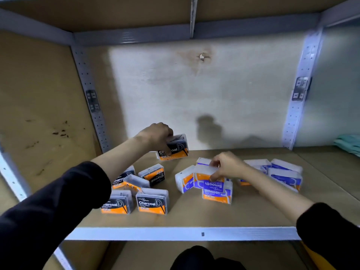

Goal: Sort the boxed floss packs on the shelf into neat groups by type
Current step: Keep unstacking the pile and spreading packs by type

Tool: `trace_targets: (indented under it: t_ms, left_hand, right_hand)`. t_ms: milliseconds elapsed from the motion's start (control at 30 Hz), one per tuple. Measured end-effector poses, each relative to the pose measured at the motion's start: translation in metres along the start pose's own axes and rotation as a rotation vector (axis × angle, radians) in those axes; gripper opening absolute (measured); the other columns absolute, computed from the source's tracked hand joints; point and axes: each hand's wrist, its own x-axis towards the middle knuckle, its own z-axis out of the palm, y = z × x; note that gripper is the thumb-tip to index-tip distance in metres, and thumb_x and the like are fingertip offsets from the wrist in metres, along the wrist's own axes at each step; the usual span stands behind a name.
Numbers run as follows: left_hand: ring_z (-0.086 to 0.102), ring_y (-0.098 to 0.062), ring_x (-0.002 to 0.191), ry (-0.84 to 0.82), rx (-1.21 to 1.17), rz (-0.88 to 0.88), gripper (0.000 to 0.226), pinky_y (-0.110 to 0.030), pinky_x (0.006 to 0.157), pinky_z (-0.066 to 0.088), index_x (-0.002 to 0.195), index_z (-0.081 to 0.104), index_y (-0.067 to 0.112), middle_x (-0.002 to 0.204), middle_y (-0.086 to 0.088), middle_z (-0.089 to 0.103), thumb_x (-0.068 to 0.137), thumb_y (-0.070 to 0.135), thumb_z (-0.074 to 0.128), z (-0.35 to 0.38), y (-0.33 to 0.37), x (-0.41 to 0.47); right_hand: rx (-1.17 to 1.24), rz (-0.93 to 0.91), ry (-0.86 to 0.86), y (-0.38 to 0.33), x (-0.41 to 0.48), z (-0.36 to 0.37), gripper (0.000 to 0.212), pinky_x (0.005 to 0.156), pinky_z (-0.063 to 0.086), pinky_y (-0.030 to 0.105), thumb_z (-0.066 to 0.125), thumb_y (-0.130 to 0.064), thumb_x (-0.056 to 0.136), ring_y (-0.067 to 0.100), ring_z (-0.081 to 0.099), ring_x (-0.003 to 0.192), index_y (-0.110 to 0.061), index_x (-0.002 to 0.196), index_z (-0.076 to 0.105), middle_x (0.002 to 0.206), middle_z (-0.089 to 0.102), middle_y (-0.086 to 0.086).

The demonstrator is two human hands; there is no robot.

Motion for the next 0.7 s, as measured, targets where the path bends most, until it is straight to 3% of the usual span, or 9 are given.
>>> trace_targets:
  t_ms: [100, 267, 467, 600, 700]
  left_hand:
    - [0.056, -0.027, 0.107, -0.001, 0.008, 0.004, 0.051, -0.031, 0.081, 0.045, 0.118, 0.059, 0.009, 0.118, -0.010, 0.060, 0.074, 0.032, 0.074, 0.000, 0.003, -0.004]
    - [0.056, -0.027, 0.107, -0.005, 0.009, -0.001, 0.051, -0.030, 0.079, 0.044, 0.118, 0.059, 0.009, 0.118, -0.010, 0.060, 0.074, 0.032, 0.074, -0.001, 0.005, -0.009]
    - [0.057, -0.027, 0.105, -0.003, 0.005, 0.003, 0.051, -0.028, 0.073, 0.039, 0.117, 0.060, 0.009, 0.116, -0.011, 0.061, 0.074, 0.033, 0.074, 0.000, 0.007, -0.011]
    - [0.056, -0.028, 0.106, -0.010, 0.015, 0.002, 0.052, -0.032, 0.078, 0.045, 0.117, 0.060, 0.009, 0.116, -0.011, 0.060, 0.074, 0.032, 0.075, 0.000, 0.008, -0.011]
    - [0.056, -0.028, 0.107, -0.010, 0.013, 0.000, 0.053, -0.030, 0.076, 0.043, 0.119, 0.059, 0.009, 0.118, -0.011, 0.060, 0.074, 0.033, 0.074, 0.000, 0.008, -0.011]
  right_hand:
    - [0.018, 0.014, 0.028, -0.003, -0.008, 0.012, 0.050, 0.080, 0.047, 0.028, 0.076, -0.027, 0.071, 0.021, 0.061, 0.102, -0.007, 0.116, 0.064, 0.118, 0.065, 0.009]
    - [-0.010, -0.007, -0.022, -0.005, -0.014, 0.033, 0.045, 0.072, 0.039, 0.024, 0.075, -0.029, 0.070, 0.013, 0.055, 0.091, -0.014, 0.112, 0.065, 0.114, 0.067, 0.005]
    - [-0.006, 0.015, -0.095, -0.004, -0.016, 0.059, 0.047, 0.086, 0.050, 0.033, 0.073, -0.030, 0.073, 0.019, 0.061, 0.103, -0.006, 0.112, 0.064, 0.113, 0.067, 0.009]
    - [0.020, 0.024, -0.102, -0.002, -0.019, 0.069, 0.043, 0.072, 0.040, 0.022, 0.070, -0.031, 0.078, 0.017, 0.059, 0.104, -0.007, 0.112, 0.061, 0.115, 0.065, 0.008]
    - [-0.016, 0.010, -0.093, -0.001, -0.018, 0.071, 0.045, 0.077, 0.037, 0.019, 0.065, -0.032, 0.083, 0.016, 0.057, 0.109, -0.010, 0.121, 0.055, 0.121, 0.062, 0.006]
